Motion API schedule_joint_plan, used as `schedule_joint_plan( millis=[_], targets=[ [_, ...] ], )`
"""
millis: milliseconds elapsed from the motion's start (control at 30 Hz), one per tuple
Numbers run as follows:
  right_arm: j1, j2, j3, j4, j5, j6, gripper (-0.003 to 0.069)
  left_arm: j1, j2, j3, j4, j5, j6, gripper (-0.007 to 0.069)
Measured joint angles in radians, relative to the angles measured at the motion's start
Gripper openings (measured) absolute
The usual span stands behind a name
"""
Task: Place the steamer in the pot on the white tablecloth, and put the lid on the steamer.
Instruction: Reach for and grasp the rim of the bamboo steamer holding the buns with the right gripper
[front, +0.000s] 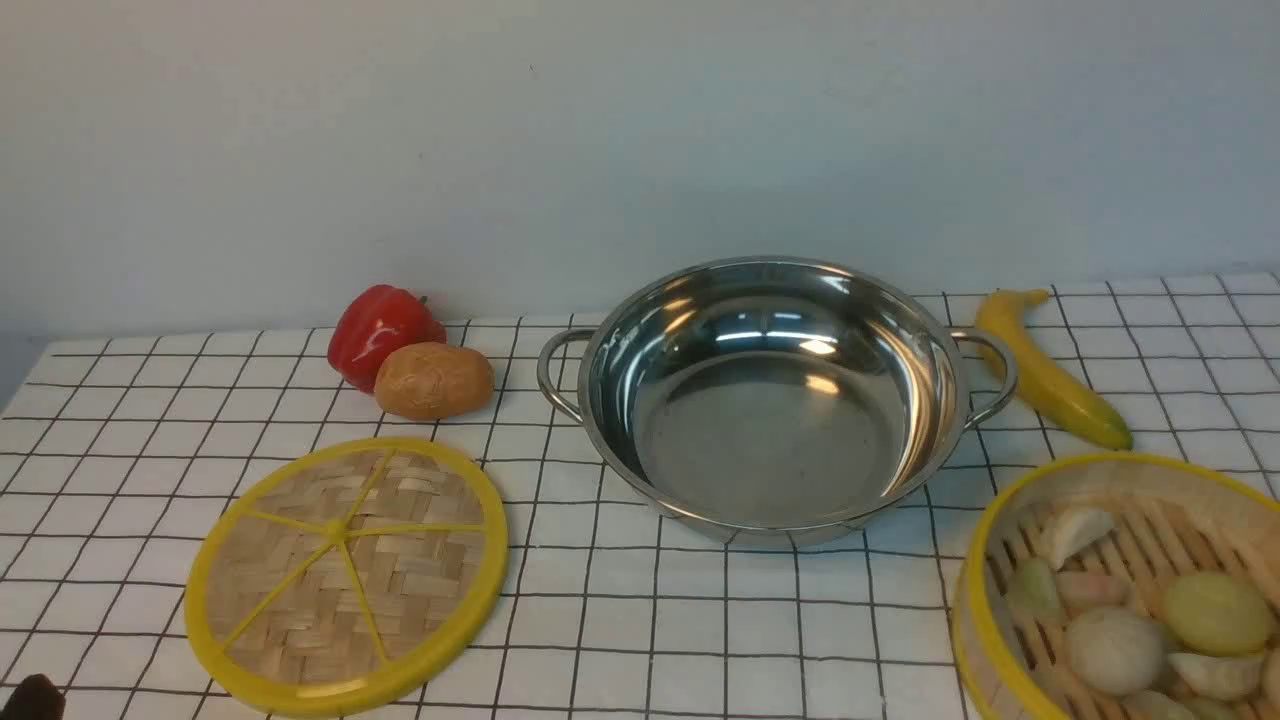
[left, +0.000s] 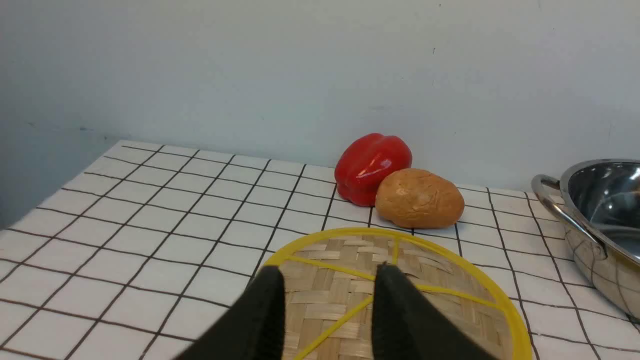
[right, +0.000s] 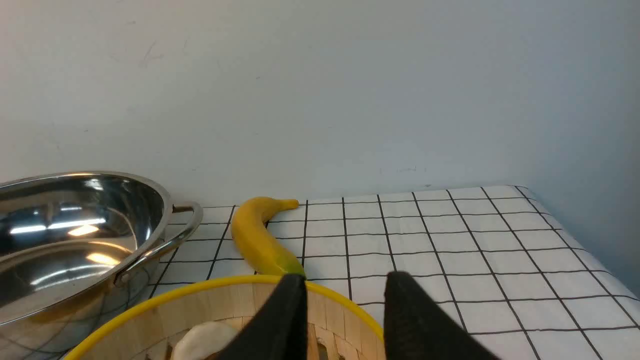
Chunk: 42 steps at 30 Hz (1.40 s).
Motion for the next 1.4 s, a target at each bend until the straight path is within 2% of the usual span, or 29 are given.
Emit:
schedule_joint_plan(
  millis=[1233,1400],
  targets=[
    [0.000,0.000,0.000,0.000,0.000,0.000,0.0239,0.000,0.000,0.000,0.000,0.000,0.000,0.0243],
    [0.000,0.000,0.000,0.000,0.000,0.000,0.0239,0.000,0.000,0.000,-0.081,-0.006,-0.034,0.0243]
  ],
)
